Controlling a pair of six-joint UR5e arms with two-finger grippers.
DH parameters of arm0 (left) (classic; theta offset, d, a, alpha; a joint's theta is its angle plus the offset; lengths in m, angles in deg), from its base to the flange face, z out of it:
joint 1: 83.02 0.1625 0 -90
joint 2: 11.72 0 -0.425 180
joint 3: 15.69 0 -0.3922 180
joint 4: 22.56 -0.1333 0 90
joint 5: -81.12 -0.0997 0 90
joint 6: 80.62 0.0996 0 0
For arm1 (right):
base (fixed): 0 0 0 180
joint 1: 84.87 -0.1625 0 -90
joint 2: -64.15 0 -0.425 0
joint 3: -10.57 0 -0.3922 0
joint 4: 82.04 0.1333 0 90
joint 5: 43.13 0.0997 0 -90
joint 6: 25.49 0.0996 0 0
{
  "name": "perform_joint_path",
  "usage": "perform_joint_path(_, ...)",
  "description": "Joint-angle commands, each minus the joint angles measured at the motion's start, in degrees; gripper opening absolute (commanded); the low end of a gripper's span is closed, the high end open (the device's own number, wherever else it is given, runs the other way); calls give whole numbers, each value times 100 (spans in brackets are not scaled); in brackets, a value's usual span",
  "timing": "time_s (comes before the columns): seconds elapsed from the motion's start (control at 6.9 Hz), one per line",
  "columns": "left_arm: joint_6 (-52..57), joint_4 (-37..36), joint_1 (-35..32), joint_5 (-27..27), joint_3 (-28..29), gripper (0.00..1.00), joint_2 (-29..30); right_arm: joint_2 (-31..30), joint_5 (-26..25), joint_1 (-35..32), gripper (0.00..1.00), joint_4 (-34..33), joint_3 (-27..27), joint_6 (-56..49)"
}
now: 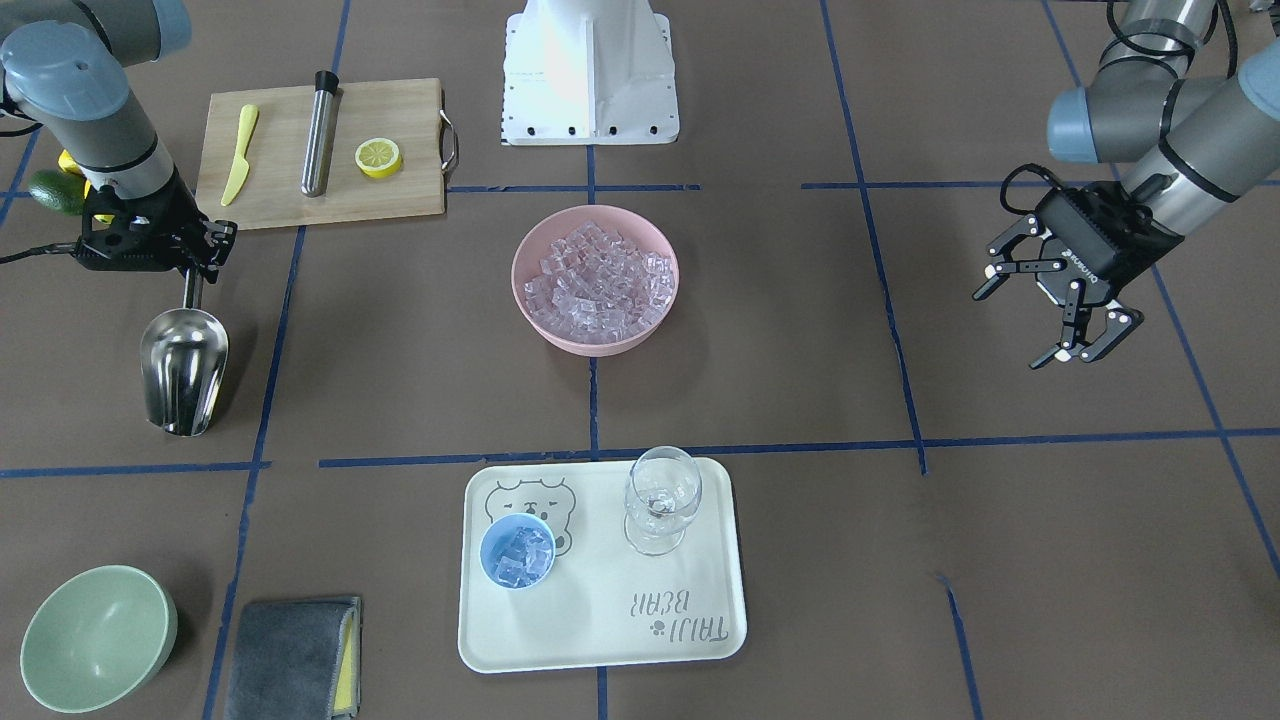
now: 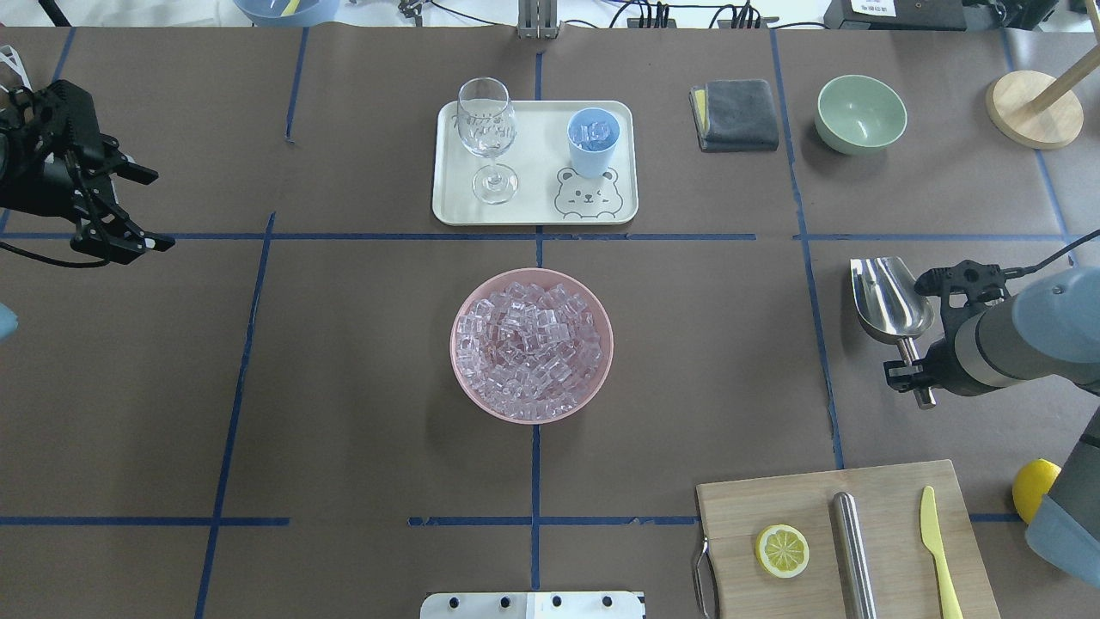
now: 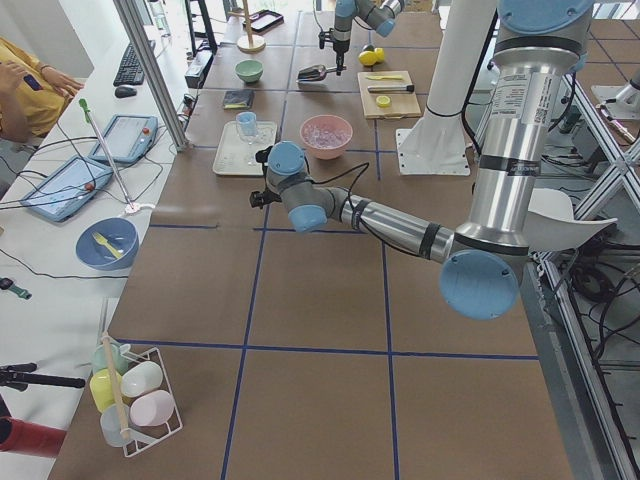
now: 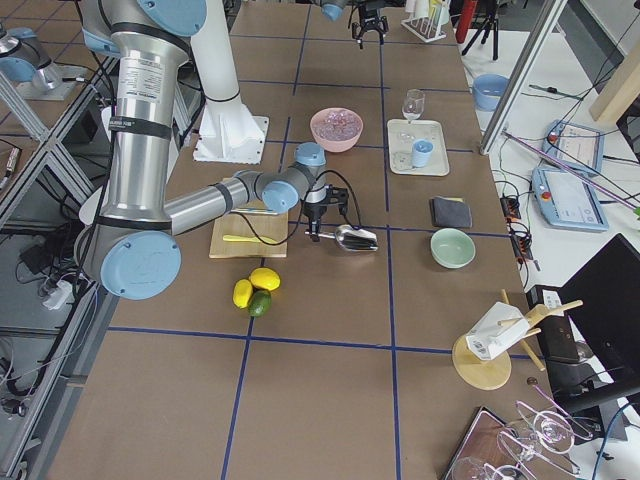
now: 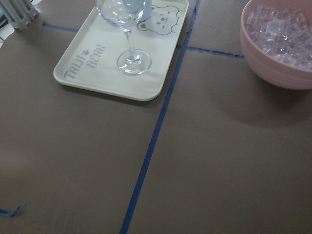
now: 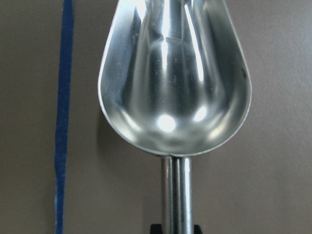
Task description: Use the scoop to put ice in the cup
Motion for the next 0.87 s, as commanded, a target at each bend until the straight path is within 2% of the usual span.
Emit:
perform_joint_path(0.0,79,-2574,-501,-1104,-916,100,-20,12,-14,24,0,11,-55,-3)
perform_joint_path(0.14,79,-3589,-810,-1878,-1158,100,6,38,-14,50,0,11,-90,-3)
perform_joint_path(0.29,79,-4234,-848,-1877,-1090,100,84,38,-14,59,0,11,-90,6)
perform_joint_path(0.43,88,-4398,-1153,-1398,-1081,100,68,38,-110,77,0,54,-90,23)
perform_joint_path(0.58,88,-4451,-1286,-323,-1037,100,-107,30,-137,85,0,368,-238,93)
perform_joint_path(0.72,88,-4452,-1296,-164,-1028,100,-352,30,-146,103,0,658,-361,190)
